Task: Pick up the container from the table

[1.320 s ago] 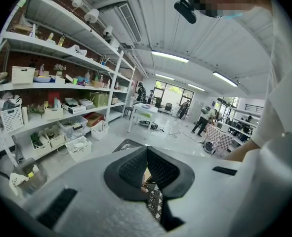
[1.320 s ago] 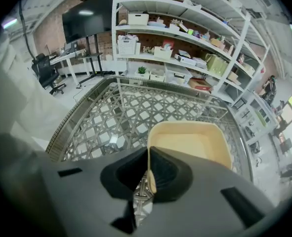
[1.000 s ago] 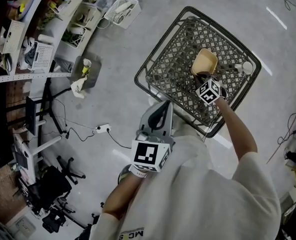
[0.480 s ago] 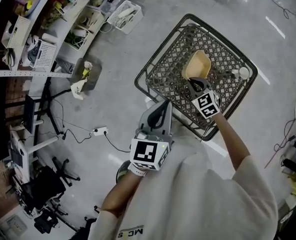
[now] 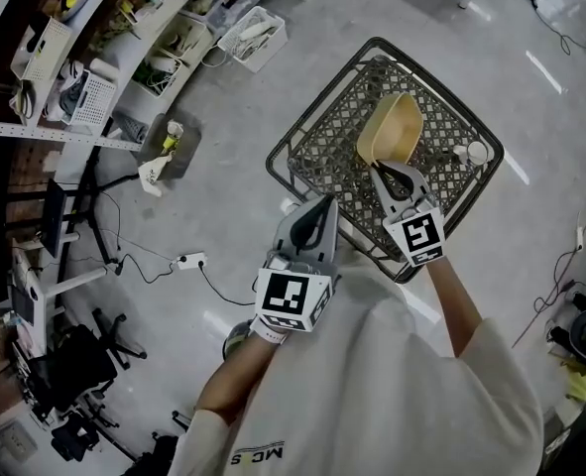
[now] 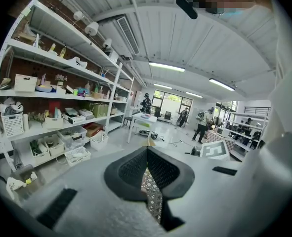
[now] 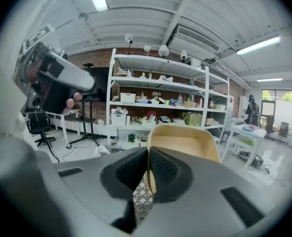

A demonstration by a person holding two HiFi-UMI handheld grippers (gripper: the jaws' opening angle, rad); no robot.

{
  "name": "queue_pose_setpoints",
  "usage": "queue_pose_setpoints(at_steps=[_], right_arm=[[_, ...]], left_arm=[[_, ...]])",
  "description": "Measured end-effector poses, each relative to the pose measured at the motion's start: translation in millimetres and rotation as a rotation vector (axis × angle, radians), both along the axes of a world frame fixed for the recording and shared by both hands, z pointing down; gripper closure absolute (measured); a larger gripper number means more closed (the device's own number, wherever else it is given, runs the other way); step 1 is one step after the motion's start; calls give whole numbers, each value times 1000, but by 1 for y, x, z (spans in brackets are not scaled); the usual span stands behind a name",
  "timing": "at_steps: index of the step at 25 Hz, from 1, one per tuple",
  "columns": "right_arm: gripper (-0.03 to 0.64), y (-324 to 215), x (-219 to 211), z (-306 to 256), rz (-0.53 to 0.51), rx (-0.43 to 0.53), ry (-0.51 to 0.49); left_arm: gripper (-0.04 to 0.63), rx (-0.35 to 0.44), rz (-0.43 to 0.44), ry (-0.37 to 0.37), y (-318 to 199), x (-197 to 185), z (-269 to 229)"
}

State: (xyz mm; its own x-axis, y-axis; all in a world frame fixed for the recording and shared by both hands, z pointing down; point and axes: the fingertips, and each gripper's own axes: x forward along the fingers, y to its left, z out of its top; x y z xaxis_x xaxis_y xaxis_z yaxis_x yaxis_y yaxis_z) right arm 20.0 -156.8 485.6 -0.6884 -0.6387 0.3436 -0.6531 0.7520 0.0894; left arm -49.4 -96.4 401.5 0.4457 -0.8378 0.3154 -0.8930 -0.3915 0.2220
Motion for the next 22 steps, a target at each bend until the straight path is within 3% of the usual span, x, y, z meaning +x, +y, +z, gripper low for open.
queue_pose_setpoints(at_steps=[6,11,22], right_arm=[[588,15,9,-74,30,130,-71],[588,27,13,-121,90,184,-164],[588,46,38,-140,177,186,-178]], left_arm=[[572,25,-11,4,1,0,-8],[572,44,-27,7,0,-10,-11],[572,67,-45,15,1,-22,-16]])
